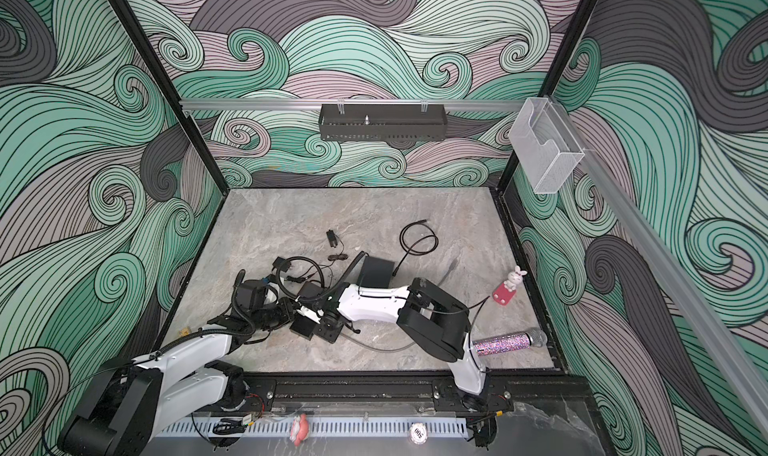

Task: Insert the plug into the switch port

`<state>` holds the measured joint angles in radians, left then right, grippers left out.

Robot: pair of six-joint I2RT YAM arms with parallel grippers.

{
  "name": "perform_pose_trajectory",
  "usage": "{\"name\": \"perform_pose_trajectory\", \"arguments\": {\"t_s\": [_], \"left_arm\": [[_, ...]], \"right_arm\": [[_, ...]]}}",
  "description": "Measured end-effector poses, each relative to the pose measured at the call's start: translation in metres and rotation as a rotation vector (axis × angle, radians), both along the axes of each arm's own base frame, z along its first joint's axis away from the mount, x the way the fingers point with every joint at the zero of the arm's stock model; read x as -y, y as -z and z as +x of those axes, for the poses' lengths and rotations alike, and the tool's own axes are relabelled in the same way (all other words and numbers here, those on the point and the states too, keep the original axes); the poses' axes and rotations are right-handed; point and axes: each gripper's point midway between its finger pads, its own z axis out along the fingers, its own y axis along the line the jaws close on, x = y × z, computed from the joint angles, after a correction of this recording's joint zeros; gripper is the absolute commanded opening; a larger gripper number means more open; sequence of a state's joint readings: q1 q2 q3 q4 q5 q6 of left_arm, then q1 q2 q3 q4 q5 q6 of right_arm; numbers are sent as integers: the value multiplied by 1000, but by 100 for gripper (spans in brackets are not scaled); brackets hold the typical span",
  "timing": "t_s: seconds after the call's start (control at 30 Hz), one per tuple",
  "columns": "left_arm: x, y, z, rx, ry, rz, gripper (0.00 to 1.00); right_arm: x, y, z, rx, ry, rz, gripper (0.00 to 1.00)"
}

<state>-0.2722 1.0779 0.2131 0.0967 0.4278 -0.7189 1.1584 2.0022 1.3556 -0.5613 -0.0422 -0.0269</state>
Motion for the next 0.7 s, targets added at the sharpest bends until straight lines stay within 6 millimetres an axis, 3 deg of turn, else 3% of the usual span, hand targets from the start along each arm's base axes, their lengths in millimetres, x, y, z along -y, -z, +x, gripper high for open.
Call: {"name": "perform_pose_trajectory", "arguments": {"t_s": [0.47, 0.7], "left_arm": [[-1, -1, 0, 19, -16, 9, 24], [-2, 0, -3, 31, -34, 13, 24]], "right_arm": [[-2, -7, 1, 1, -17, -25, 0], [-2, -1, 2, -7, -16, -46, 0]]}}
